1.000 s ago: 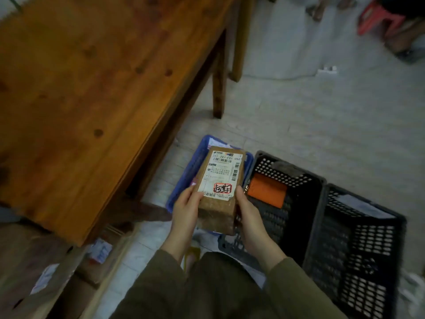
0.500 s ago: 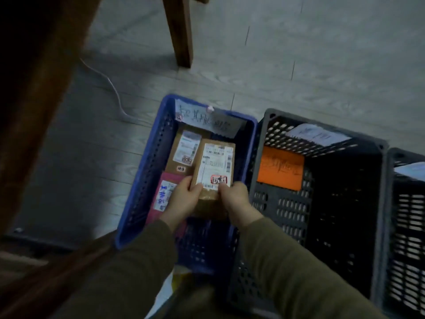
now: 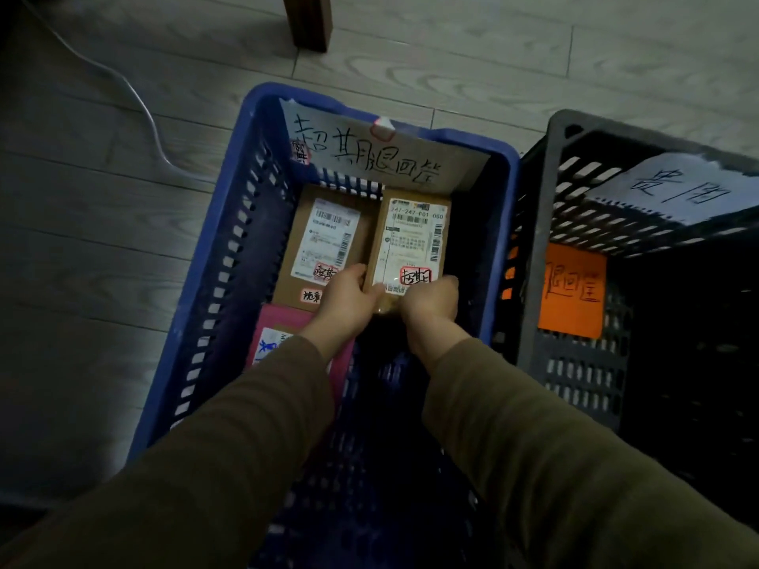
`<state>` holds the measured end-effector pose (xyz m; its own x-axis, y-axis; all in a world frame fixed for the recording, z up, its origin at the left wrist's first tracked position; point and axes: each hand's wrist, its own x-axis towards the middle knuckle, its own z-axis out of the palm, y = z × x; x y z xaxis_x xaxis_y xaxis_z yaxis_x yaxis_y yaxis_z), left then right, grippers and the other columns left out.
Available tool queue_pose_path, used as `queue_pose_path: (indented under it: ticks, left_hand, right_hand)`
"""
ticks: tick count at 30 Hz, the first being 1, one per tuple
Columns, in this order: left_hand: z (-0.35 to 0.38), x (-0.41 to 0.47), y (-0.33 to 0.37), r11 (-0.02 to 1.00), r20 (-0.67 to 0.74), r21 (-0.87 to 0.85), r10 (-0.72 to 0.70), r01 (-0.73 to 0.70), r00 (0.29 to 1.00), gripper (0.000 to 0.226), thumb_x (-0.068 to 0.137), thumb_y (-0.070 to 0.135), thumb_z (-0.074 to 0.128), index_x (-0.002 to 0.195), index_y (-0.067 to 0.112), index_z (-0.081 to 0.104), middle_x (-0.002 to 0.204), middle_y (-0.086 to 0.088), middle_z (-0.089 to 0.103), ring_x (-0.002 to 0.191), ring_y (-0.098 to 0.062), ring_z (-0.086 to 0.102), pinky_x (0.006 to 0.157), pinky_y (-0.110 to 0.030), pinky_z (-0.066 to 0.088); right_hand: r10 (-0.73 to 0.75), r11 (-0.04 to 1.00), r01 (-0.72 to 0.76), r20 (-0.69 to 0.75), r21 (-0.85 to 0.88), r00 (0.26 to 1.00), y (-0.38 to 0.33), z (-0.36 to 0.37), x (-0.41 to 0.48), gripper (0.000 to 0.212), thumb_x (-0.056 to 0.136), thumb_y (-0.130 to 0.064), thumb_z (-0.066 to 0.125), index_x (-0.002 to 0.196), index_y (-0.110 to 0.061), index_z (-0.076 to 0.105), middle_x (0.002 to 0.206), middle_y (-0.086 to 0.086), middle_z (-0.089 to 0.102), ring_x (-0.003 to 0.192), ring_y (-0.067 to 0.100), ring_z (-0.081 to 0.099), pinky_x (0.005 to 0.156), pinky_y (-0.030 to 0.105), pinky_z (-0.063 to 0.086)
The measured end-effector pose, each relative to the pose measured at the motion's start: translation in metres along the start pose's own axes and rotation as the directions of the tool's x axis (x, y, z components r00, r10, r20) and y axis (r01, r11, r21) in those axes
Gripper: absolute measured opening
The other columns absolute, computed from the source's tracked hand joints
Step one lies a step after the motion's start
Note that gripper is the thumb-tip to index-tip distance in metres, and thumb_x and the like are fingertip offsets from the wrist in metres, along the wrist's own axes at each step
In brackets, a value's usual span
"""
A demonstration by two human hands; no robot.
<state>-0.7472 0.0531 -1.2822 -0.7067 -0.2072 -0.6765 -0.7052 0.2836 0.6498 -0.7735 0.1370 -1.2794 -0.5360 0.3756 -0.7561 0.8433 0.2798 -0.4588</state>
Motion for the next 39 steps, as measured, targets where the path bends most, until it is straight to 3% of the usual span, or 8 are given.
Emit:
queue_pose_path:
  ticks: [16, 24, 25, 26, 29, 33, 37, 39]
  left_hand:
    - [-0.010, -0.088, 0.045, 0.992, -0.114, -0.015, -0.128, 0.127, 0.985, 0.036, 0.097, 0.017, 0.044, 0.127, -0.002, 0.050, 0.126, -0.019, 0.056, 0.114, -0.030, 0.052, 0.081, -0.025, 0.037]
    - [-0.068, -0.246, 0.151, 0.952, -0.146, -0.284, -0.163, 0.116, 0.976, 0.039, 0.097, 0.024, 0.045, 0.132, 0.007, 0.049, 0.127, -0.004, 0.055, 0.105, -0.014, 0.049, 0.085, -0.024, 0.036]
    - [-0.077, -0.266, 0.167, 0.941, -0.159, -0.324, -0.155, 0.096, 0.975, 0.038, 0.097, 0.024, 0.045, 0.132, 0.007, 0.049, 0.122, -0.002, 0.055, 0.102, -0.011, 0.047, 0.085, -0.024, 0.036]
    - [-0.085, -0.287, 0.181, 0.924, -0.169, -0.374, -0.151, 0.078, 0.974, 0.037, 0.097, 0.024, 0.045, 0.130, 0.009, 0.051, 0.116, 0.000, 0.055, 0.099, -0.010, 0.048, 0.082, -0.024, 0.038]
    - [-0.107, -0.348, 0.222, 0.851, -0.220, -0.526, -0.148, 0.010, 0.964, 0.021, 0.096, 0.023, 0.046, 0.112, 0.014, 0.057, 0.097, 0.002, 0.060, 0.083, -0.006, 0.055, 0.068, -0.020, 0.044]
    - [-0.126, -0.437, 0.266, 0.808, -0.351, -0.575, -0.102, -0.128, 0.931, 0.033, 0.094, 0.029, 0.049, 0.119, 0.010, 0.058, 0.116, -0.005, 0.062, 0.108, -0.016, 0.057, 0.095, -0.034, 0.046]
    - [-0.130, -0.543, 0.293, 0.766, -0.507, -0.580, -0.072, -0.278, 0.859, 0.012, 0.097, 0.025, 0.046, 0.100, 0.022, 0.057, 0.101, 0.004, 0.062, 0.090, -0.002, 0.055, 0.080, -0.020, 0.044]
    - [-0.133, -0.596, 0.298, 0.757, -0.571, -0.570, -0.083, -0.321, 0.817, 0.026, 0.095, 0.032, 0.048, 0.115, 0.018, 0.058, 0.120, -0.003, 0.061, 0.108, -0.010, 0.056, 0.098, -0.032, 0.044]
  right_hand:
    - [-0.058, 0.997, 0.063, 0.090, -0.049, 0.994, -0.016, -0.056, -0.073, 0.035, 0.092, -0.003, 0.042, 0.127, -0.001, 0.046, 0.127, 0.012, 0.055, 0.114, 0.033, 0.053, 0.093, 0.035, 0.043]
    - [-0.195, 0.965, 0.236, 0.292, -0.114, 0.936, -0.096, -0.179, -0.232, 0.046, 0.095, -0.009, 0.045, 0.140, -0.005, 0.037, 0.118, 0.013, 0.054, 0.079, 0.018, 0.056, 0.059, 0.029, 0.045]
    - [-0.228, 0.955, 0.275, 0.312, -0.113, 0.922, -0.110, -0.194, -0.254, 0.046, 0.095, -0.010, 0.046, 0.140, -0.006, 0.037, 0.124, 0.012, 0.053, 0.110, 0.011, 0.028, 0.066, 0.032, 0.046]
    - [-0.267, 0.944, 0.314, 0.333, -0.098, 0.905, -0.122, -0.208, -0.276, 0.046, 0.095, -0.012, 0.048, 0.139, -0.006, 0.039, 0.128, 0.010, 0.052, 0.080, 0.007, 0.035, 0.073, 0.030, 0.044]
    - [-0.356, 0.917, 0.399, 0.403, -0.025, 0.843, -0.148, -0.245, -0.345, 0.044, 0.093, -0.016, 0.054, 0.136, -0.008, 0.043, 0.132, 0.006, 0.051, 0.115, 0.019, 0.050, 0.085, 0.024, 0.037]
    - [-0.452, 0.863, 0.503, 0.528, 0.053, 0.719, -0.162, -0.288, -0.430, 0.045, 0.092, -0.020, 0.056, 0.134, -0.008, 0.044, 0.130, 0.005, 0.052, 0.110, 0.014, 0.049, 0.085, 0.024, 0.035]
    - [-0.538, 0.766, 0.638, 0.625, 0.083, 0.565, -0.158, -0.336, -0.509, 0.045, 0.091, -0.024, 0.059, 0.132, -0.012, 0.048, 0.130, 0.004, 0.053, 0.114, 0.015, 0.049, 0.090, 0.025, 0.037]
    - [-0.568, 0.704, 0.704, 0.670, 0.094, 0.478, -0.155, -0.360, -0.550, 0.043, 0.090, -0.027, 0.059, 0.130, -0.015, 0.050, 0.129, 0.002, 0.054, 0.116, 0.015, 0.050, 0.096, 0.027, 0.039]
